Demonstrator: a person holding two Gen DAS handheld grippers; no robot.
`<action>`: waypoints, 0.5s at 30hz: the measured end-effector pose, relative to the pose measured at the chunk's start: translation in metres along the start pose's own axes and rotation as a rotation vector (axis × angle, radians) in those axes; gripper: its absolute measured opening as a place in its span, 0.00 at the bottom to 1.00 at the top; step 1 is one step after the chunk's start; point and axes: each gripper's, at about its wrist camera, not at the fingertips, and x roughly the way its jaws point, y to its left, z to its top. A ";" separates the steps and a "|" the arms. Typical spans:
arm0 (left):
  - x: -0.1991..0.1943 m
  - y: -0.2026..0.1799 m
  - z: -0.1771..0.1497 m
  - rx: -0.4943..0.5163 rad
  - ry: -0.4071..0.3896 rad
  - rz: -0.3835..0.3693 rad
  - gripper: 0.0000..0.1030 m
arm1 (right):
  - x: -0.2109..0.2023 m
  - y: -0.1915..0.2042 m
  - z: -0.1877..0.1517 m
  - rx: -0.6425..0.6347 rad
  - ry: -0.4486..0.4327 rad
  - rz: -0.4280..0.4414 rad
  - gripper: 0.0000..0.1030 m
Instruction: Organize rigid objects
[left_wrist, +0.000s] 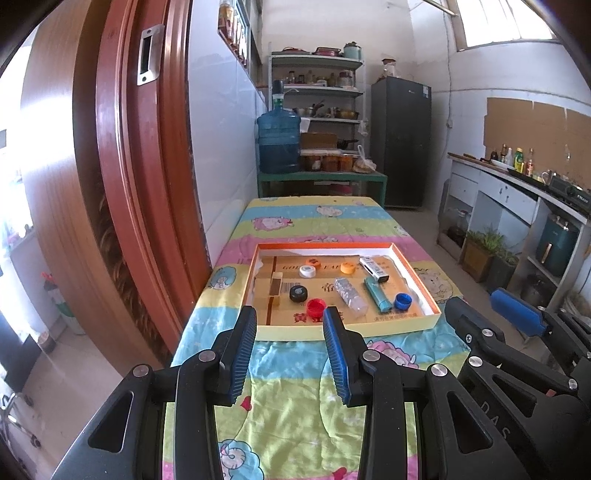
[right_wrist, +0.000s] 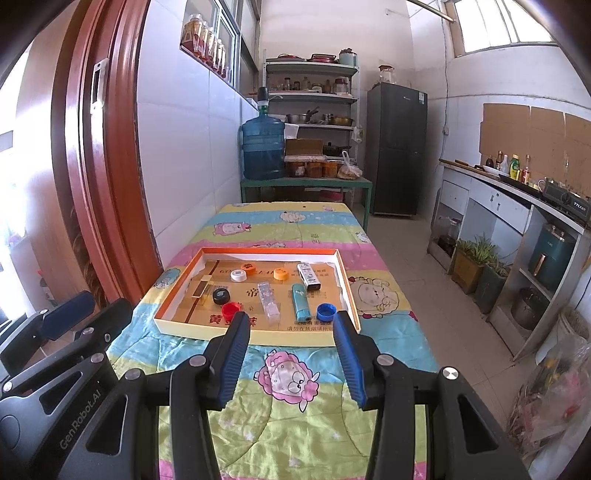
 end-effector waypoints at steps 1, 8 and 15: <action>0.000 0.000 0.000 0.001 0.001 0.002 0.38 | 0.001 0.000 0.000 0.000 0.001 0.000 0.45; 0.004 -0.002 -0.002 0.001 0.008 -0.001 0.38 | 0.003 -0.001 -0.001 -0.001 0.005 -0.002 0.45; 0.007 -0.002 -0.002 -0.001 0.014 -0.003 0.39 | 0.006 0.000 -0.002 0.001 0.012 -0.001 0.45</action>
